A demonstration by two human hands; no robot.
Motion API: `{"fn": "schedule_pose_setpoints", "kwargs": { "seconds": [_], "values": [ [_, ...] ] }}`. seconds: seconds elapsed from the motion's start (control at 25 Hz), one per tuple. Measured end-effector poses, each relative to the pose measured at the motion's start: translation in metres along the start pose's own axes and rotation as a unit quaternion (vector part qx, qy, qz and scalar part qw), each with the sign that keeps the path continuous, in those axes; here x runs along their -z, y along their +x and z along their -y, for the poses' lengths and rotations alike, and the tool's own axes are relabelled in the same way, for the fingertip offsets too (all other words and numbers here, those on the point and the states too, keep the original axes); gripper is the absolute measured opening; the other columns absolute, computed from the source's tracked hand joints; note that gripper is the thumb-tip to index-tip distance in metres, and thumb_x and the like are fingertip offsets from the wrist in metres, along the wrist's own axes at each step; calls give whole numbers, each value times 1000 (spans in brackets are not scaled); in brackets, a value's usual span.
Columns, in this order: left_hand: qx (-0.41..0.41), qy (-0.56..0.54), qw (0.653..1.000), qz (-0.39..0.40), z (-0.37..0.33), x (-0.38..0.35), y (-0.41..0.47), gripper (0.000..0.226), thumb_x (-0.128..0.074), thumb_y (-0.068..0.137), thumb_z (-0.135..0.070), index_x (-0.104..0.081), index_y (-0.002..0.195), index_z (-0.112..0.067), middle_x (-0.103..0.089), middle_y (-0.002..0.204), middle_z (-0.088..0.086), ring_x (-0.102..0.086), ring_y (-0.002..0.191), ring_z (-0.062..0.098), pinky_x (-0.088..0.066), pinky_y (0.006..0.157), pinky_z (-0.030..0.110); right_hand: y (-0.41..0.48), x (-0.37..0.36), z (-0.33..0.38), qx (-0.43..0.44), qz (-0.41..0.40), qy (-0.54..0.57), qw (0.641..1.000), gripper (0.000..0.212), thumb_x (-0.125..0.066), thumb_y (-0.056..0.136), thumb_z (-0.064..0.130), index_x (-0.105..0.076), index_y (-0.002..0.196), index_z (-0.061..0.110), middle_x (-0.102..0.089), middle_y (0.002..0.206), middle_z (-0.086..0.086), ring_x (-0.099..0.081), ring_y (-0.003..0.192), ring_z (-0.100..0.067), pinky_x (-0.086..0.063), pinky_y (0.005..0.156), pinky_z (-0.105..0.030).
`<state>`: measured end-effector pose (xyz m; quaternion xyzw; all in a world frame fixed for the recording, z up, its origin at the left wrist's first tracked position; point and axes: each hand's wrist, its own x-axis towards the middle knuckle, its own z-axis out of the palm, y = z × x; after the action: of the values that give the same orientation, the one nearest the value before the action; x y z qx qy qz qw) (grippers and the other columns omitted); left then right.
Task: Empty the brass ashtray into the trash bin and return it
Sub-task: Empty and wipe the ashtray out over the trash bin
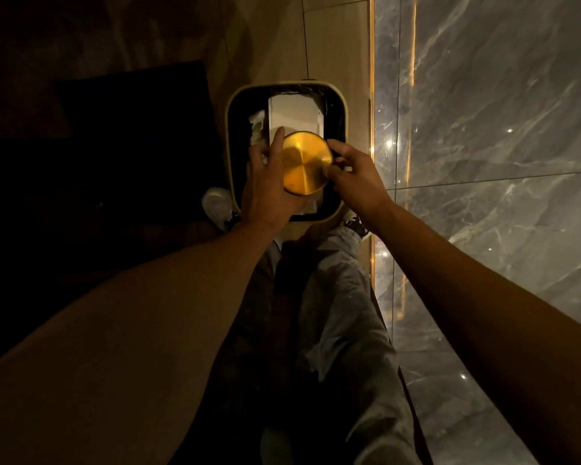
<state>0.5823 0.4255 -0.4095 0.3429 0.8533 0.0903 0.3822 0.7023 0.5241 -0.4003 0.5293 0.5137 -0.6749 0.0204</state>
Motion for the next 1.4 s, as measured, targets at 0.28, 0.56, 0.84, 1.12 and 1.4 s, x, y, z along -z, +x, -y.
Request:
{"fn": "schedule_pose_setpoints", "kwargs": {
  "seconds": [0.28, 0.56, 0.84, 1.12, 1.4],
  "values": [
    [-45, -19, 998, 37, -4, 0, 3, 110, -93, 54, -36, -34, 142, -8, -36, 145, 16, -40, 133, 35, -41, 100, 43, -10, 7, -3, 14, 1, -71, 997, 43, -53, 95, 9, -48, 138, 13, -49, 86, 22, -53, 81, -2, -43, 66, 0],
    [-57, -7, 996, 66, -7, 6, 8, 115, -90, 62, -30, -21, 152, -11, -28, 156, 13, -34, 142, 32, -37, 106, 41, -7, 8, -6, 43, -4, -155, 987, 46, -54, 97, 22, -43, 141, 18, -50, 116, -15, -56, 106, -29, -48, 96, -40],
    [-48, -4, 997, 55, -9, 10, 10, 113, -90, 58, -40, -29, 149, -11, -40, 152, 11, -43, 137, 31, -39, 103, 36, -5, 6, -16, 152, -26, -311, 938, 53, -46, 100, 28, -33, 148, 11, -46, 138, -19, -49, 118, -24, -42, 98, -32],
    [-61, -30, 997, 45, -13, 18, 13, 101, -91, 50, -47, -48, 135, -13, -60, 131, 6, -58, 119, 24, -48, 96, 33, 8, 8, -3, 330, 14, -430, 841, 53, -37, 103, 22, -22, 150, 1, -21, 159, -21, -17, 149, -33, -18, 122, -45],
    [-47, -32, 997, 54, -9, 25, 8, 87, -92, 51, -43, -56, 125, -14, -67, 122, 5, -62, 113, 22, -41, 87, 21, 11, 8, 5, 317, 45, -471, 822, 56, -33, 104, 24, -12, 152, 4, -10, 161, -14, -6, 150, -27, -8, 123, -37]
  ]
}}
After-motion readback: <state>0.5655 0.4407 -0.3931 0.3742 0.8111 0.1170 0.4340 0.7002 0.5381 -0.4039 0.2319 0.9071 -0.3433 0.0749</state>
